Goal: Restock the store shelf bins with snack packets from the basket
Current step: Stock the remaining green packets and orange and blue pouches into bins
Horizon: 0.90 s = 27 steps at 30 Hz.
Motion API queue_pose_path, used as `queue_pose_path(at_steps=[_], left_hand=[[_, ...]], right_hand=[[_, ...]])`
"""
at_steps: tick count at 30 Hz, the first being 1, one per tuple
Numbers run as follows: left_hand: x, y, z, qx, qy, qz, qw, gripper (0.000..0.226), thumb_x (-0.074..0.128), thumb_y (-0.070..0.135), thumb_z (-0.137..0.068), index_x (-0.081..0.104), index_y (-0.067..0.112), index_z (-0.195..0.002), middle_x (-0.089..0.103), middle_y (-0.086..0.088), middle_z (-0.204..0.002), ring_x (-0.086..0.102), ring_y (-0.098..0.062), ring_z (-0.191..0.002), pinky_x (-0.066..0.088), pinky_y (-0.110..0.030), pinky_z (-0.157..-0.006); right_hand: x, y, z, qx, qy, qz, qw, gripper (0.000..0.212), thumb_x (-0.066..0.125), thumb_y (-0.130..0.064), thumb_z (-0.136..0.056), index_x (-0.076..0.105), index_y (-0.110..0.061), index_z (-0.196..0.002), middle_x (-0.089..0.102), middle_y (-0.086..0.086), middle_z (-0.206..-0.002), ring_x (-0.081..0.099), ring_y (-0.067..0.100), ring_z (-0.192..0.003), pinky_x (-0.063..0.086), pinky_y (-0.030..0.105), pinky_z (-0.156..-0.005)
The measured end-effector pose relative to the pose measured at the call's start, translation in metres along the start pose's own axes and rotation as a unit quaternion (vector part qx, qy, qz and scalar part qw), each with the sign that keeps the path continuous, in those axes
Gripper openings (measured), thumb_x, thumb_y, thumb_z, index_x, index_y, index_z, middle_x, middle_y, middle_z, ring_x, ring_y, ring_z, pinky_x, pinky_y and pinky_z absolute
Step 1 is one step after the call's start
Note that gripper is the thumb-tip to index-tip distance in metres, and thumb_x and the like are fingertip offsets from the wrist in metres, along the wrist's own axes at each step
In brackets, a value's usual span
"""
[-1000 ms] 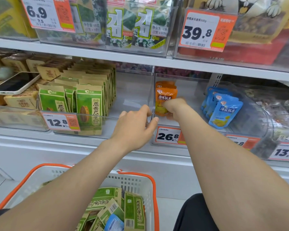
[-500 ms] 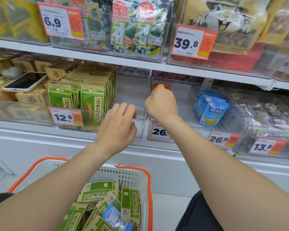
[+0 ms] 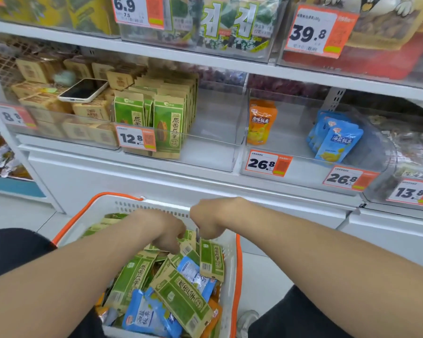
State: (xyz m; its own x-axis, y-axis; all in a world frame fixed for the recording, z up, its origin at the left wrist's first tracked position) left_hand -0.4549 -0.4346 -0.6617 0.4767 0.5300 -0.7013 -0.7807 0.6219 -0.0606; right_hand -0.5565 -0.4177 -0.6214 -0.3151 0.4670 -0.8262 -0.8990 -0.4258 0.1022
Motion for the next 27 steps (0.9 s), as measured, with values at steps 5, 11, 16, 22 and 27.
queue_pose_path(at_steps=[5, 11, 16, 22, 27], left_hand=[[0.025, 0.001, -0.003, 0.017, -0.012, -0.014, 1.0, 0.048, 0.056, 0.05, -0.102, 0.06, 0.021, -0.14, 0.063, -0.002, -0.137, 0.064, -0.027, -0.118, 0.053, -0.042, -0.097], [0.033, -0.014, -0.012, -0.014, -0.017, -0.056, 0.998, 0.025, 0.056, 0.035, -0.103, 0.067, 0.013, -0.098, 0.06, 0.0, -0.085, 0.053, -0.021, -0.069, 0.046, -0.035, -0.067], [0.035, -0.02, -0.023, -0.002, 0.003, -0.045, 0.999, 0.028, 0.051, 0.023, -0.105, 0.067, 0.017, -0.126, 0.069, -0.002, -0.119, 0.064, -0.023, -0.092, 0.055, -0.039, -0.085], [0.032, -0.022, -0.022, 0.009, -0.011, -0.027, 1.0, 0.044, 0.049, 0.009, -0.104, 0.056, 0.019, -0.146, 0.058, -0.005, -0.145, 0.063, -0.027, -0.116, 0.052, -0.038, -0.088], [0.031, -0.029, -0.029, -0.011, -0.007, -0.015, 1.0, 0.049, 0.049, 0.002, -0.099, 0.057, 0.016, -0.145, 0.06, -0.006, -0.14, 0.055, -0.027, -0.098, 0.048, -0.037, -0.081]], right_hand=[[0.063, -0.031, -0.025, -0.061, -0.107, 0.1, 0.987, 0.015, 0.06, -0.018, -0.098, 0.065, -0.009, -0.109, 0.057, 0.001, -0.092, 0.055, 0.025, -0.082, 0.048, 0.037, -0.062], [0.114, -0.076, -0.05, -0.172, -0.059, 0.153, 0.971, 0.085, 0.067, -0.021, -0.094, 0.015, -0.019, -0.162, 0.028, 0.007, -0.166, 0.059, 0.029, -0.113, 0.056, 0.044, -0.083], [0.133, -0.089, -0.066, -0.193, -0.087, 0.12, 0.97, 0.111, 0.068, -0.009, -0.092, -0.014, -0.035, -0.162, 0.015, 0.004, -0.171, 0.023, 0.034, -0.154, 0.037, 0.061, -0.113], [0.125, -0.088, -0.068, -0.182, -0.111, 0.043, 0.976, 0.116, 0.066, 0.003, -0.088, -0.017, -0.027, -0.162, -0.001, 0.001, -0.173, 0.014, 0.028, -0.157, 0.041, 0.053, -0.114], [0.127, -0.094, -0.075, -0.171, -0.102, 0.032, 0.98, 0.109, 0.072, -0.008, -0.089, -0.004, -0.03, -0.164, 0.03, 0.015, -0.157, 0.049, 0.038, -0.13, 0.055, 0.049, -0.089]])
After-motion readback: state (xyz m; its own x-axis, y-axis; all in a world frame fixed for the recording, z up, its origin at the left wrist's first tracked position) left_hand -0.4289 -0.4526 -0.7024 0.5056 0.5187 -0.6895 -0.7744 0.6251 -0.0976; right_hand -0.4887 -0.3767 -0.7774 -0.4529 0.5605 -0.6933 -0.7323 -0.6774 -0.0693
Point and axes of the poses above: each hand's wrist, its own z-axis away from the middle knuckle, its own x-axis out of the palm, y = z × x, the point moved 5 cm from there along -z, towards the middle knuckle
